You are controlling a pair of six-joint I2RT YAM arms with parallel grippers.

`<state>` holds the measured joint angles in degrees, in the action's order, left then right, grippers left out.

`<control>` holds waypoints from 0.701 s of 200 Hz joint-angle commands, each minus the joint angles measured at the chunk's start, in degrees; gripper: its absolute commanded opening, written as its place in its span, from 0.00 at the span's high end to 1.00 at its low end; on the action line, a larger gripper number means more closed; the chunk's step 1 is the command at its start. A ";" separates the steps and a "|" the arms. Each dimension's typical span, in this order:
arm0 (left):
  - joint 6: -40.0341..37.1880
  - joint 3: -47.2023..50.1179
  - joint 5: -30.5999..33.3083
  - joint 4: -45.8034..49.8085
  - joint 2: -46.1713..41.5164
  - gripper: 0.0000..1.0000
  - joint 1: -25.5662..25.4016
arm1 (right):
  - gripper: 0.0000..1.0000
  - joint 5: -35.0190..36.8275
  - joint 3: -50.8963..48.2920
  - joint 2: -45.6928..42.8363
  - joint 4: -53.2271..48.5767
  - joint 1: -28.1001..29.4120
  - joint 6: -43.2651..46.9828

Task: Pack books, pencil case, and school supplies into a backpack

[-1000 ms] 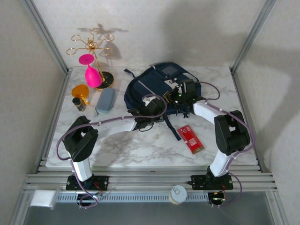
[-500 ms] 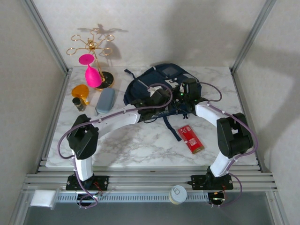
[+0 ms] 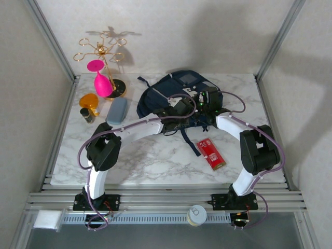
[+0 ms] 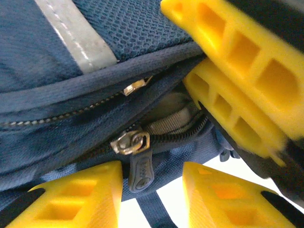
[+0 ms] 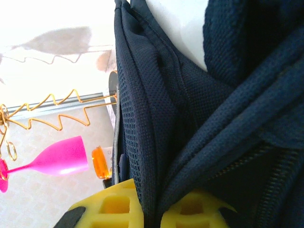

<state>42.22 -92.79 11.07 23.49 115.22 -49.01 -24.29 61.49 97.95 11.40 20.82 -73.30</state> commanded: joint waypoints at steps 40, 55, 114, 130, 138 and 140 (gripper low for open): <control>0.12 -6.27 3.62 0.23 5.52 0.77 1.55 | 1.00 -4.11 -0.43 -3.65 8.49 1.04 -1.37; -0.41 -5.87 3.74 -0.90 4.76 0.82 1.71 | 1.00 -4.18 -0.53 -3.86 7.71 0.90 -0.74; -3.75 3.67 2.13 -4.02 -3.74 1.00 2.51 | 1.00 -4.28 0.21 -5.22 3.07 -0.83 3.58; -5.74 7.55 0.53 -3.74 -6.98 1.00 3.15 | 1.00 -5.15 -0.08 -6.03 1.73 -2.33 4.87; -7.15 9.53 -1.16 -3.45 -8.41 1.00 3.67 | 1.00 -5.61 -0.57 -6.66 1.45 -3.24 5.09; -7.50 10.01 -1.63 -3.40 -8.78 1.00 3.84 | 1.00 -5.73 -0.74 -6.77 1.44 -3.53 5.16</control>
<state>39.20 -87.24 11.07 19.94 112.75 -47.59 -25.71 60.51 96.75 11.25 19.77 -71.68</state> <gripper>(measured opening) 0.106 0.101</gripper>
